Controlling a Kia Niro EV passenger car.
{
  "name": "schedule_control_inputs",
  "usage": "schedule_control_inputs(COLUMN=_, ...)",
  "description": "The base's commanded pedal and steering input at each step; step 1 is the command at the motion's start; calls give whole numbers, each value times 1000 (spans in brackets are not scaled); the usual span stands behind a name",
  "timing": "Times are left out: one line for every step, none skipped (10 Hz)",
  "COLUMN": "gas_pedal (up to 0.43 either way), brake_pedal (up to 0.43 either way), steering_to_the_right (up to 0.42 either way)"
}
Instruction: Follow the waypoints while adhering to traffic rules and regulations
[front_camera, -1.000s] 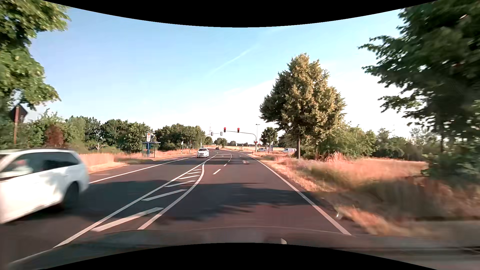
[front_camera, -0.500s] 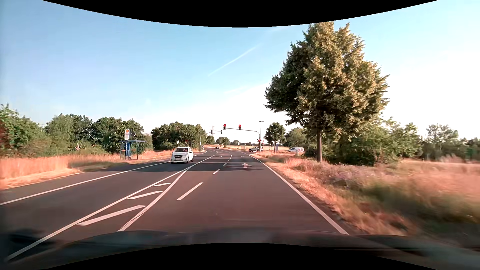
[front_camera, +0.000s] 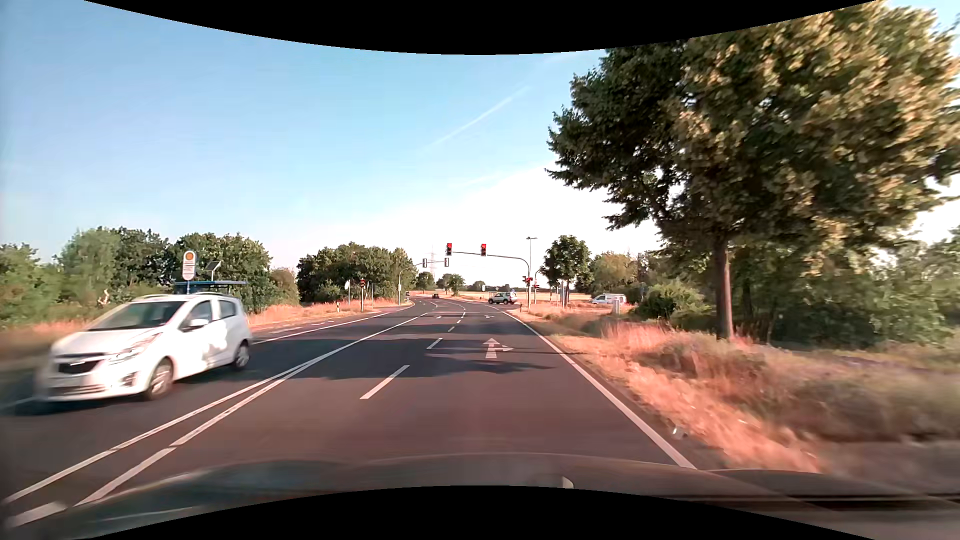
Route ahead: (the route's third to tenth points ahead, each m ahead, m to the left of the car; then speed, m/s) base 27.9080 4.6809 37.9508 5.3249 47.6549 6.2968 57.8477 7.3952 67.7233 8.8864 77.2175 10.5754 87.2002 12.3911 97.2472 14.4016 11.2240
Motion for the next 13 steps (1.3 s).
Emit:
schedule_control_inputs(gas_pedal=0, brake_pedal=250, steering_to_the_right=-18)
schedule_control_inputs(gas_pedal=0, brake_pedal=244, steering_to_the_right=-18)
schedule_control_inputs(gas_pedal=0, brake_pedal=250, steering_to_the_right=-18)
schedule_control_inputs(gas_pedal=0, brake_pedal=256, steering_to_the_right=-18)
schedule_control_inputs(gas_pedal=0, brake_pedal=256, steering_to_the_right=-18)
schedule_control_inputs(gas_pedal=0, brake_pedal=256, steering_to_the_right=-18)
schedule_control_inputs(gas_pedal=0, brake_pedal=256, steering_to_the_right=-18)
schedule_control_inputs(gas_pedal=0, brake_pedal=262, steering_to_the_right=-18)
schedule_control_inputs(gas_pedal=0, brake_pedal=262, steering_to_the_right=-18)
schedule_control_inputs(gas_pedal=0, brake_pedal=262, steering_to_the_right=-18)
schedule_control_inputs(gas_pedal=0, brake_pedal=262, steering_to_the_right=-17)
schedule_control_inputs(gas_pedal=0, brake_pedal=262, steering_to_the_right=-17)
schedule_control_inputs(gas_pedal=0, brake_pedal=268, steering_to_the_right=-17)
